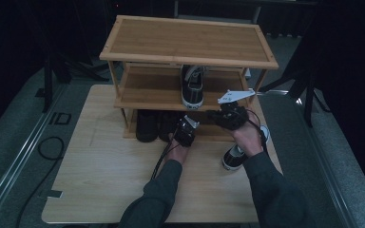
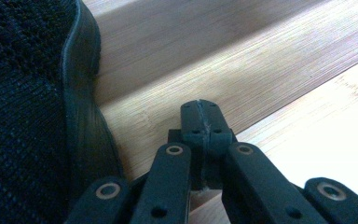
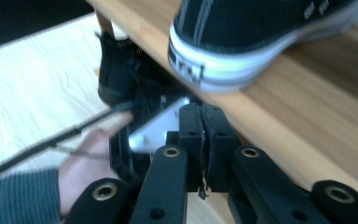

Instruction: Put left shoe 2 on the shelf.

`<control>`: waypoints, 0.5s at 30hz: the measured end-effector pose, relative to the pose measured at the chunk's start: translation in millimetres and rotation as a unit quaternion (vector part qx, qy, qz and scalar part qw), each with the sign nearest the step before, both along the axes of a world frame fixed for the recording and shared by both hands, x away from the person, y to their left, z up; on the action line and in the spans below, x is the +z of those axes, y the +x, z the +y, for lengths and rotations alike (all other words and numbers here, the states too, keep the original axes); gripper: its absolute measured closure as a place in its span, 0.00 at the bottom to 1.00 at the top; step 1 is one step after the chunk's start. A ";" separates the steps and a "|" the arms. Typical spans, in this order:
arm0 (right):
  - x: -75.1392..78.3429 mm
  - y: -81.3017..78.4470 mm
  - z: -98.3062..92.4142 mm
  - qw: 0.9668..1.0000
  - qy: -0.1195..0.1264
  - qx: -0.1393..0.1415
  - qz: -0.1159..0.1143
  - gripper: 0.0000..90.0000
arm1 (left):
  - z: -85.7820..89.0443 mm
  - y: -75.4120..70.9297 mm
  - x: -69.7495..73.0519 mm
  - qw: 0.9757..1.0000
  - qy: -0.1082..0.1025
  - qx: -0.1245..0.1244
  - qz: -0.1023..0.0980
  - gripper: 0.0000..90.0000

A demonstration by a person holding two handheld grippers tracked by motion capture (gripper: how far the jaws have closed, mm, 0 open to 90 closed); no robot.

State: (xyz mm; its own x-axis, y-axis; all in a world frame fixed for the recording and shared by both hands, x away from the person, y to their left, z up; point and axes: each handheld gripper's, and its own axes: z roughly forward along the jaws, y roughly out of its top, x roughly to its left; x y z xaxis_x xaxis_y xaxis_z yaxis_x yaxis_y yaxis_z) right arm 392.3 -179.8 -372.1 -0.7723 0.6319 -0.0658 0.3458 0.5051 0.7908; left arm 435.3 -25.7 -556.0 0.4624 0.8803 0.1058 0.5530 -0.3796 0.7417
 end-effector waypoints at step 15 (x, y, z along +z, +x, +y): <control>-22.7 -19.0 -56.4 0.998 -0.039 -0.029 0.051 0.92 | 0.1 -0.1 -0.6 1.000 -0.004 -0.002 0.001 1.00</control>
